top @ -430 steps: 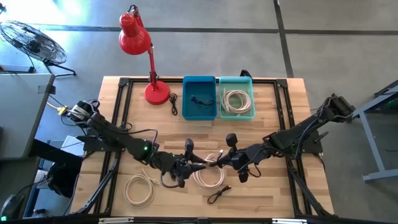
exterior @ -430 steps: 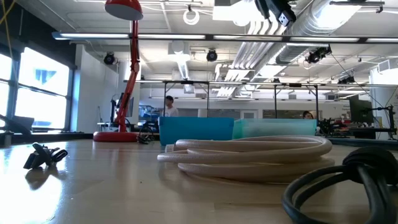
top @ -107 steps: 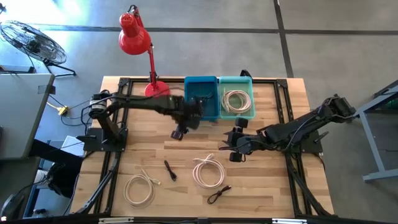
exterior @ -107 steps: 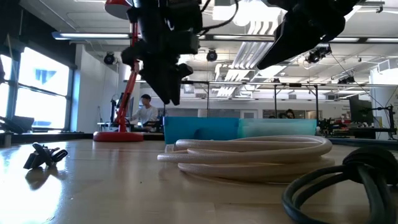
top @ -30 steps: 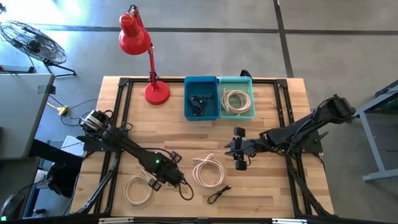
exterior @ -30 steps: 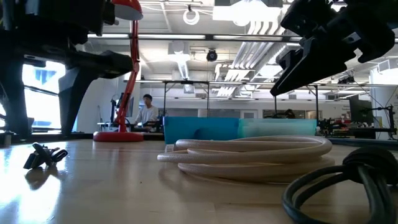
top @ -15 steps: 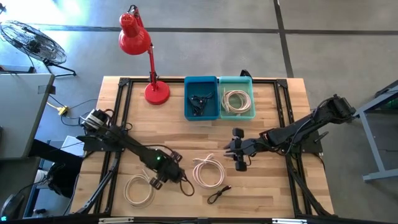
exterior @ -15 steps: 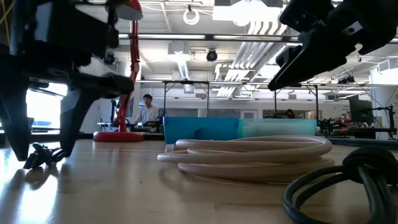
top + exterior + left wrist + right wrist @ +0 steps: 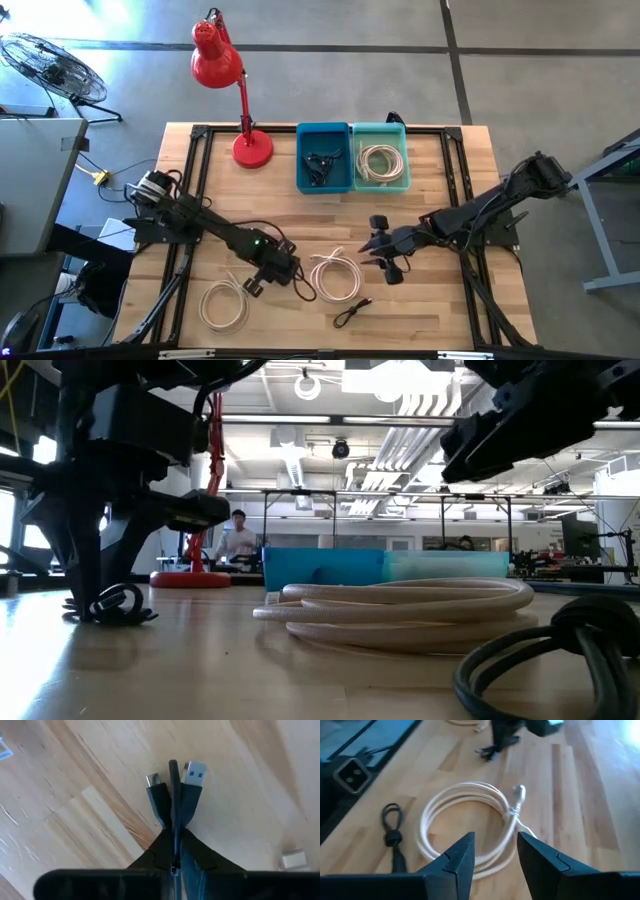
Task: Pick & Place USB Port
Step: Put the black USB cable into the blue bin
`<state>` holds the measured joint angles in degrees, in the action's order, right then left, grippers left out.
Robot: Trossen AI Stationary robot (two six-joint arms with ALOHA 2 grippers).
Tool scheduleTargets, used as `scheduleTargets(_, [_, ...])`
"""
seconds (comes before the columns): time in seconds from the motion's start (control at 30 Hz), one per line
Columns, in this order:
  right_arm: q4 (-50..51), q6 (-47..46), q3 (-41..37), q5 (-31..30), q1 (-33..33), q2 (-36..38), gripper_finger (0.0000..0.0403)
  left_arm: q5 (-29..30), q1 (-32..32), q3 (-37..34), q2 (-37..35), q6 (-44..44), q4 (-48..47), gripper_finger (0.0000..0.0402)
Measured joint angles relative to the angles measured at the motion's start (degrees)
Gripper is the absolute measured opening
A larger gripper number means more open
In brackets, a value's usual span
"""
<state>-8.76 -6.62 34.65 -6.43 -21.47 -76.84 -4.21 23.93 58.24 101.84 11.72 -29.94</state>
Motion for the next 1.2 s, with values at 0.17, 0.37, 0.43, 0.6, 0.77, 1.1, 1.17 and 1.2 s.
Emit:
scheduleTargets(0.17, [-0.44, 1.06, 0.0, 3.34, -1.01, 0.0, 0.0139, 5.14, 0.38, 1.81, -0.23, 2.01, -2.3, 0.0007])
scheduleTargets(0.37, [-0.24, -1.31, 0.0, 3.84, -1.07, 0.0, 0.0139, 21.68, 0.17, 7.34, -1.3, 6.13, -5.67, 0.0003])
scheduleTargets(0.43, [-0.17, -1.26, 0.0, 3.38, -1.06, 0.0, 0.0139, 24.14, -0.54, 9.69, -1.32, 7.74, -8.52, 0.0003])
scheduleTargets(0.6, [-0.13, -1.35, 0.0, 2.83, -1.06, 0.0, 0.0139, 30.68, -2.8, 16.07, -1.46, 14.83, -12.26, 0.0002])
scheduleTargets(0.77, [-0.15, -1.48, 0.0, 2.79, -1.06, 0.0, 0.0139, 35.24, -8.71, 21.76, -1.68, 22.68, -17.36, 0.0001])
scheduleTargets(1.1, [-0.12, -1.48, 0.0, 2.8, -1.08, 0.0, 0.0139, 30.61, -30.75, 22.38, -1.63, 37.0, -11.02, 0.0003])
scheduleTargets(1.17, [-0.11, -1.08, 0.0, 2.8, -1.08, 0.0, 0.0139, 29.13, -34.62, 22.38, -1.63, 38.03, -7.5, 0.0012])
scheduleTargets(1.2, [-0.09, -1.02, 0.0, 2.8, -1.08, 0.0, 0.0139, 28.32, -36.36, 22.38, -1.63, 37.98, -5.49, 0.0019])
